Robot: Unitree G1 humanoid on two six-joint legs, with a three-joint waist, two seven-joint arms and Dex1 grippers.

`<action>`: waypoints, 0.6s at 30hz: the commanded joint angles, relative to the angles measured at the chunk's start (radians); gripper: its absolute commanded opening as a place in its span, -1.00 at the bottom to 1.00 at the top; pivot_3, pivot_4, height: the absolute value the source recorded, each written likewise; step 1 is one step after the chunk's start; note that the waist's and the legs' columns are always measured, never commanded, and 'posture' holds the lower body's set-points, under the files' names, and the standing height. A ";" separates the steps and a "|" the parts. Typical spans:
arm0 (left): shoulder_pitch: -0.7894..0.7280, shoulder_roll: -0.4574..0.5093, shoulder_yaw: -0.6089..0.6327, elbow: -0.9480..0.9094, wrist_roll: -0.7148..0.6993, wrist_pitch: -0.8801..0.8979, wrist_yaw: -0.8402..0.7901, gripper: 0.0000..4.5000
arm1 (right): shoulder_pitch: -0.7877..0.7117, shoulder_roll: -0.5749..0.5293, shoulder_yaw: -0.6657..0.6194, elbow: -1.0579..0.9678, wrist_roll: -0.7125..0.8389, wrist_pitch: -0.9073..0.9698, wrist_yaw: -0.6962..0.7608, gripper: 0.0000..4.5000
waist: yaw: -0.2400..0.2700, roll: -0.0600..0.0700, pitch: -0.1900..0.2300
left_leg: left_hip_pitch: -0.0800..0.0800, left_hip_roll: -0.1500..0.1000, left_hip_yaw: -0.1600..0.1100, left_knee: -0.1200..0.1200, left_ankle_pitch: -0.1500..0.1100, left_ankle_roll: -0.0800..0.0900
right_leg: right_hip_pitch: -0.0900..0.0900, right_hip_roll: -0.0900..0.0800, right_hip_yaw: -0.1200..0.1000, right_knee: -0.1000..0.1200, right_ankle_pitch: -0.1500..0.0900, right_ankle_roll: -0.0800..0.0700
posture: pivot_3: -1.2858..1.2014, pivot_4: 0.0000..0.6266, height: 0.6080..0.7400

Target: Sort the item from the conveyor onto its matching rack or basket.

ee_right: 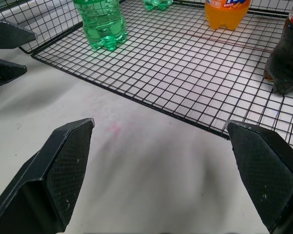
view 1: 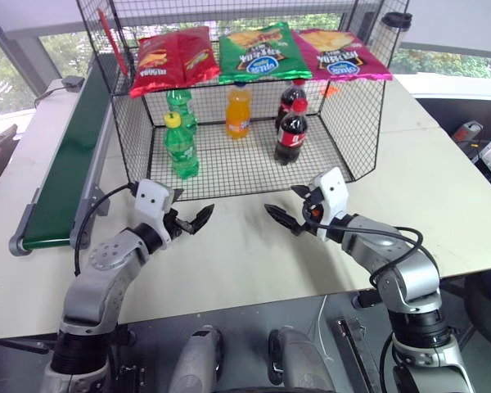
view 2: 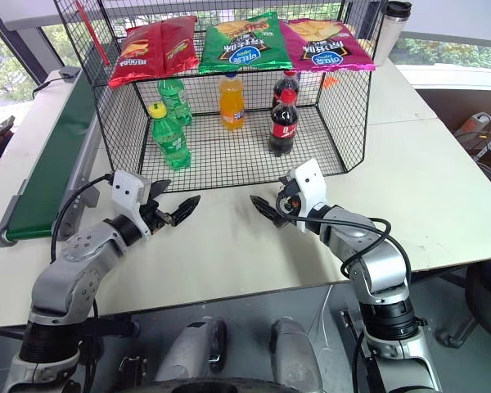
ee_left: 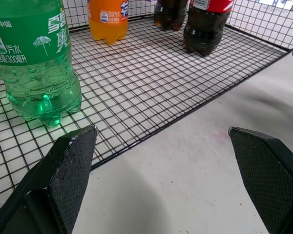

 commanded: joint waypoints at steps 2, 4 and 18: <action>0.005 -0.003 0.012 -0.056 -0.013 -0.014 -0.002 1.00 | -0.006 -0.008 -0.005 -0.057 0.012 -0.007 0.000 0.99 | 0.000 0.000 0.000 | 0.000 0.000 0.000 0.000 0.000 0.000 | 0.000 0.000 0.000 0.000 0.000 0.000 | 0.03 -0.52 0.98; 0.006 -0.003 0.012 -0.056 -0.016 -0.008 0.000 1.00 | -0.006 -0.009 -0.004 -0.058 0.013 -0.006 0.000 0.99 | 0.000 0.000 0.000 | 0.000 0.000 0.000 0.000 0.000 0.000 | 0.000 0.000 0.000 0.000 0.000 0.000 | 0.03 -0.52 0.98; 0.020 -0.005 0.014 -0.056 -0.019 -0.006 0.005 1.00 | -0.006 -0.014 -0.005 -0.063 0.023 -0.002 0.006 0.99 | 0.001 0.000 0.000 | 0.000 0.000 0.000 0.000 0.000 0.000 | 0.000 0.000 0.000 0.000 0.000 0.000 | 0.03 -0.52 0.98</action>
